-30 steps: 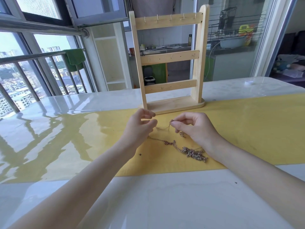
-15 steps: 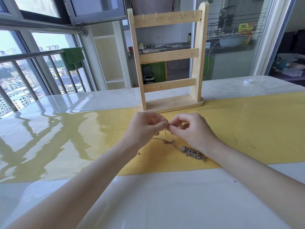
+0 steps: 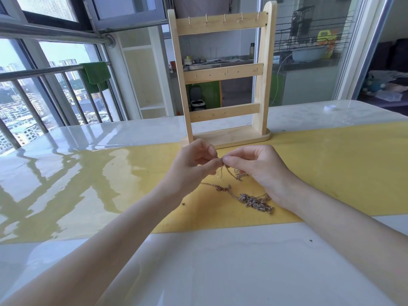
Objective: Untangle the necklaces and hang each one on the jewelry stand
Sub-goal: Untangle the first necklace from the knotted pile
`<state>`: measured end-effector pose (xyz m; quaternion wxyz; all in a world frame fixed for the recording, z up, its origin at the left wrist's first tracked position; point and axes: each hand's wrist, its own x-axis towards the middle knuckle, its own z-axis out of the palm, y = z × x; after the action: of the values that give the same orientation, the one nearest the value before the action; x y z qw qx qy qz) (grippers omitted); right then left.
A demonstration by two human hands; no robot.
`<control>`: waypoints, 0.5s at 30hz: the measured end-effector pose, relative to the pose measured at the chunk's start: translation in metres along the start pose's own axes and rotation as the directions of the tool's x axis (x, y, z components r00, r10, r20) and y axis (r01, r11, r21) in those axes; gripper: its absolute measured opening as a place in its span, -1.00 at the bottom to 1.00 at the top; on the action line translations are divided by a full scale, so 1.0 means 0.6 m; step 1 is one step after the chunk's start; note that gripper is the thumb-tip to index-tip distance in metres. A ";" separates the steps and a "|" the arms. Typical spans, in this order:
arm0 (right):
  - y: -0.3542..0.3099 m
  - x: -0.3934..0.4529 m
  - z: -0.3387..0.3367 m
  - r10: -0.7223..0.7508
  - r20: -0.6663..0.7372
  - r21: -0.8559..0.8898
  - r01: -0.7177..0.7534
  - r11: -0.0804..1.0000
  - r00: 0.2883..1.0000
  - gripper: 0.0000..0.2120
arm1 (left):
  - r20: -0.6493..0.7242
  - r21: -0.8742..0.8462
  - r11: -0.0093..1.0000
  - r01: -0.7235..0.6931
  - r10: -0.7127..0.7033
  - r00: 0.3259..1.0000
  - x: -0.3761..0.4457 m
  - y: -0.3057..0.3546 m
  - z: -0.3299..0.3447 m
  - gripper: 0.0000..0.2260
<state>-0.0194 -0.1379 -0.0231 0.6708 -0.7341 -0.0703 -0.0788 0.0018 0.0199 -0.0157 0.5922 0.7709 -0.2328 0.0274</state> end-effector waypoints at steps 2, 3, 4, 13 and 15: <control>-0.003 0.000 -0.001 0.019 0.010 0.004 -0.019 1.000 1.000 -0.99 | -0.010 0.021 0.999 -0.030 0.030 0.999 0.000 -0.002 0.000 -0.82; -0.003 0.000 -0.002 0.031 0.017 0.006 -0.031 1.000 0.999 -0.98 | -0.010 0.029 0.999 -0.038 0.038 0.999 0.000 -0.003 -0.001 -0.82; -0.002 0.000 -0.003 0.041 0.025 0.011 -0.041 0.999 0.999 -0.98 | -0.006 0.034 0.999 -0.042 0.042 0.999 0.000 -0.004 0.000 -0.81; -0.005 0.001 -0.006 0.044 0.093 0.153 -0.058 0.987 0.995 -0.84 | 0.031 0.021 0.998 -0.060 0.059 0.998 0.003 -0.009 -0.002 -0.81; -0.006 0.000 -0.006 0.036 0.096 0.105 -0.046 0.993 0.995 -0.80 | 0.046 0.040 0.997 -0.065 0.063 0.997 0.002 -0.009 -0.002 -0.82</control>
<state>-0.0202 -0.1411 -0.0189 0.7067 -0.7011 -0.0910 -0.0265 0.0053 0.0215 -0.0199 0.5698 0.7755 -0.2697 0.0339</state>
